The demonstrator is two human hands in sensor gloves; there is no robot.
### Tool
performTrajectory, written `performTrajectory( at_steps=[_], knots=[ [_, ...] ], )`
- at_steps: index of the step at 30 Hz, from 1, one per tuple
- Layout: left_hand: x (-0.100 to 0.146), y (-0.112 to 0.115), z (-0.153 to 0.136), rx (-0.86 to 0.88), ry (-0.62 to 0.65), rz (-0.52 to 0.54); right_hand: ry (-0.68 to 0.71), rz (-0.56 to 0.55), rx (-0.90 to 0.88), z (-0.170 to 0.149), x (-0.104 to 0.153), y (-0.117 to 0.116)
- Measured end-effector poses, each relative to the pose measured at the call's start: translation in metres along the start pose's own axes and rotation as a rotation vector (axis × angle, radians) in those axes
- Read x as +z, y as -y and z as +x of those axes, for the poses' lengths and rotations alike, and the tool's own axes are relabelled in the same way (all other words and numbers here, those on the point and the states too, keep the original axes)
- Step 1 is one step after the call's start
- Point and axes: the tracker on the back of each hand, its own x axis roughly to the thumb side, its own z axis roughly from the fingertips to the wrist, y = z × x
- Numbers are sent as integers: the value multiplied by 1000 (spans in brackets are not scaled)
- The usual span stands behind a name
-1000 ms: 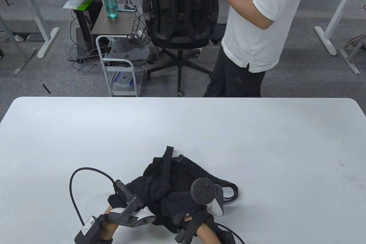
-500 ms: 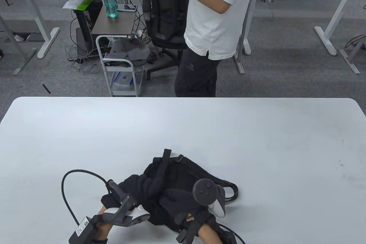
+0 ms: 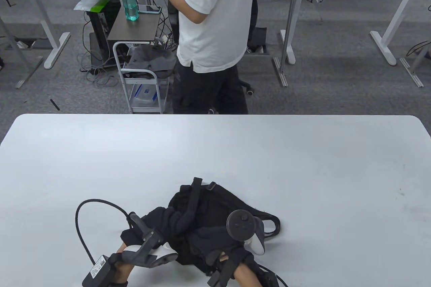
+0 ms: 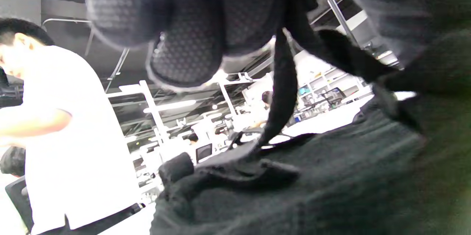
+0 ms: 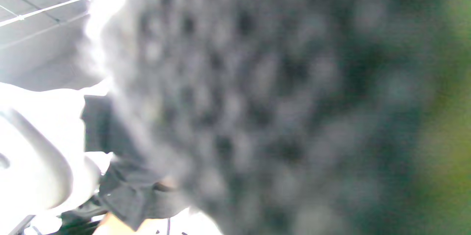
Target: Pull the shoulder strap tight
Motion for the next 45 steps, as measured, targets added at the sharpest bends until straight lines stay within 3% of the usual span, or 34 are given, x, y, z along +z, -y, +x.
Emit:
performTrajectory(
  at_steps=[6,9,15,21,31,35,45],
  knots=[
    [1,3,-10,9,-42,-29,14,88,-14,0,0,0],
    [1,-8,-5,-22,-56,-5,-25,111,-38,-4,1,-1],
    [-4,-24,13,-19,23,66,-24,48,-67,-7,0,1],
    [-7,-23,24,-25,72,76,8,0,-64,-2,2,2],
    [-3,-7,0,-15,6,20,-2,58,-54,-1,-1,0],
    [2,-12,-13,-3,-60,33,-14,105,-86,-1,-2,-1],
    [-7,-28,22,-15,62,97,5,-12,-88,-3,1,5]
  ],
)
